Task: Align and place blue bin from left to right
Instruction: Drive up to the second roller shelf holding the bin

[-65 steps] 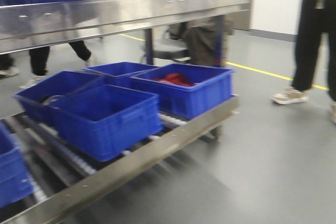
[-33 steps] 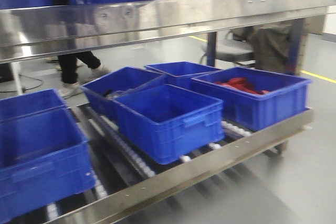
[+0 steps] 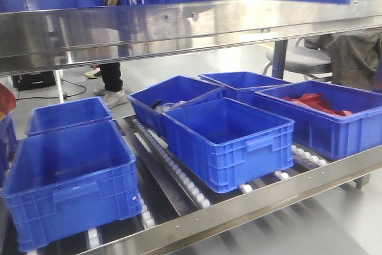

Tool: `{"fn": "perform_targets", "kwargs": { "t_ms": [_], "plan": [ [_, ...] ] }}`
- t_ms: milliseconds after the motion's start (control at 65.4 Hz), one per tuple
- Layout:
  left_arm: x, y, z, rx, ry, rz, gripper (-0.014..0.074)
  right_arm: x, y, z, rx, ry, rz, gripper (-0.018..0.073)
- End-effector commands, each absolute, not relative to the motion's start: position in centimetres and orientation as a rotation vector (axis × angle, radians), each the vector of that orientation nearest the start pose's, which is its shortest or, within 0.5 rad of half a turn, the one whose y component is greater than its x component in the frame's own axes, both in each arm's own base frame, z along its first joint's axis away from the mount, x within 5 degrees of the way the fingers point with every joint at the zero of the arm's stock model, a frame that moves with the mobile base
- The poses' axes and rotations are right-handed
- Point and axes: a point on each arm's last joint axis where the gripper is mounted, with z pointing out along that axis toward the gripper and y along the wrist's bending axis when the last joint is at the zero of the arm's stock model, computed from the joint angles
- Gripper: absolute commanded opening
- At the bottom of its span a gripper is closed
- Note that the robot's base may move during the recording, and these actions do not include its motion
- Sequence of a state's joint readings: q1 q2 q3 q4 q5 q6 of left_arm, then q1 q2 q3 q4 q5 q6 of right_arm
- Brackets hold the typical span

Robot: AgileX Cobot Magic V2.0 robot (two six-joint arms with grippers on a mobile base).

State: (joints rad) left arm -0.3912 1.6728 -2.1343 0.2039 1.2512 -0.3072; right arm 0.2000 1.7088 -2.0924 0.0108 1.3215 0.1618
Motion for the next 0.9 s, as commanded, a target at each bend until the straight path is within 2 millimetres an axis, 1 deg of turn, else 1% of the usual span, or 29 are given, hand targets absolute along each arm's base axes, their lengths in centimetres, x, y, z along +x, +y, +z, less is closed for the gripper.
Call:
{"fn": "perform_targets", "kwargs": {
  "t_ms": [0, 887],
  "plan": [
    [31.33, -10.82, 50.75, 0.078, 2.162, -0.099, -0.0009, 36.32, 6.89, 49.48, -0.059, 2.021, 0.173, -0.007],
    [31.33, -10.82, 50.75, 0.078, 2.162, -0.099, -0.0009, 36.32, 6.89, 49.48, -0.059, 2.021, 0.173, -0.007]
  ]
}}
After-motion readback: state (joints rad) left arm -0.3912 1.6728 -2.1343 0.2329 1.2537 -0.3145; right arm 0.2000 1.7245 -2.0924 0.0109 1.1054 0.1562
